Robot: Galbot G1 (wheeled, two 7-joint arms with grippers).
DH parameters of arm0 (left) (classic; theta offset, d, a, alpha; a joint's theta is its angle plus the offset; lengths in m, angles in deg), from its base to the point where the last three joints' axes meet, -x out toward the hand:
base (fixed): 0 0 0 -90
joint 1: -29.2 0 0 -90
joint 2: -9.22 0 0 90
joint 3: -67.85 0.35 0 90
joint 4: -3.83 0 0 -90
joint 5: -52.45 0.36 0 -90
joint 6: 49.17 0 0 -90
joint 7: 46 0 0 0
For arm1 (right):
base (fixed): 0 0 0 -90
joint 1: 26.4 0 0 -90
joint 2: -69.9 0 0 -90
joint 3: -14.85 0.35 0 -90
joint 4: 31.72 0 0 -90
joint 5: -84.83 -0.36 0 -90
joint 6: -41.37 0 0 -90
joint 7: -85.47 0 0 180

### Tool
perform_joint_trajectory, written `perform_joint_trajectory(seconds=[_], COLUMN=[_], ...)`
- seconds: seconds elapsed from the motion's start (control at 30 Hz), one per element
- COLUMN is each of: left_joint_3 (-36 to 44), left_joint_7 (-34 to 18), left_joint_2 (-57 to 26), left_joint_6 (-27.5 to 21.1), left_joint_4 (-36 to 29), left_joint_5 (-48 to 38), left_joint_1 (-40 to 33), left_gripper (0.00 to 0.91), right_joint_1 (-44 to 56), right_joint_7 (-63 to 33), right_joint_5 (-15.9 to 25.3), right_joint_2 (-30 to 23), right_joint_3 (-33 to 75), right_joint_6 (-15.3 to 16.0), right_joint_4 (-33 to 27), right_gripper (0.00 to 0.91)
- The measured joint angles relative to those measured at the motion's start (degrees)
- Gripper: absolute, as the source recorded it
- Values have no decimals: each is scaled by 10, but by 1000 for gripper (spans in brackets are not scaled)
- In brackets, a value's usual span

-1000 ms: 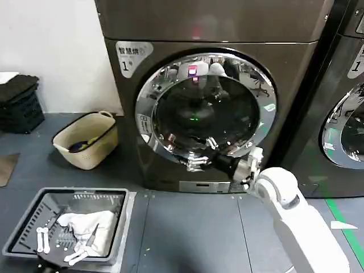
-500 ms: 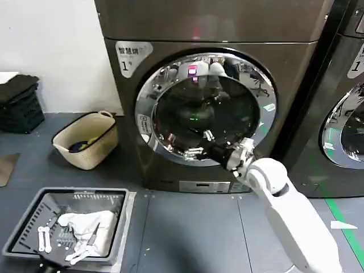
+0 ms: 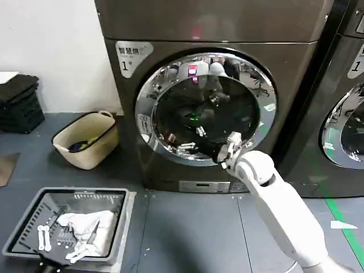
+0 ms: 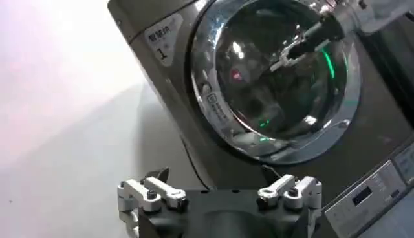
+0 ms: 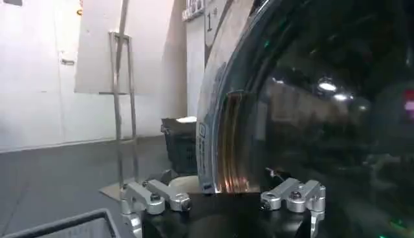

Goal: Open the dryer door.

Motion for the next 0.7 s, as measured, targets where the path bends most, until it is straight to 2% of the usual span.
perform_joint_trajectory(seconds=[0.7], left_joint_3=[1], left_joint_7=[1], left_joint_2=[1], left_joint_6=[0], left_joint_4=[3], left_joint_5=[2], left_joint_1=[-2], left_gripper=[907], right_joint_1=[-33], right_joint_7=[-35], right_joint_5=[12], right_joint_2=[-43], right_joint_3=[-32], right_joint_6=[5], right_joint_4=[-39], right_gripper=[907])
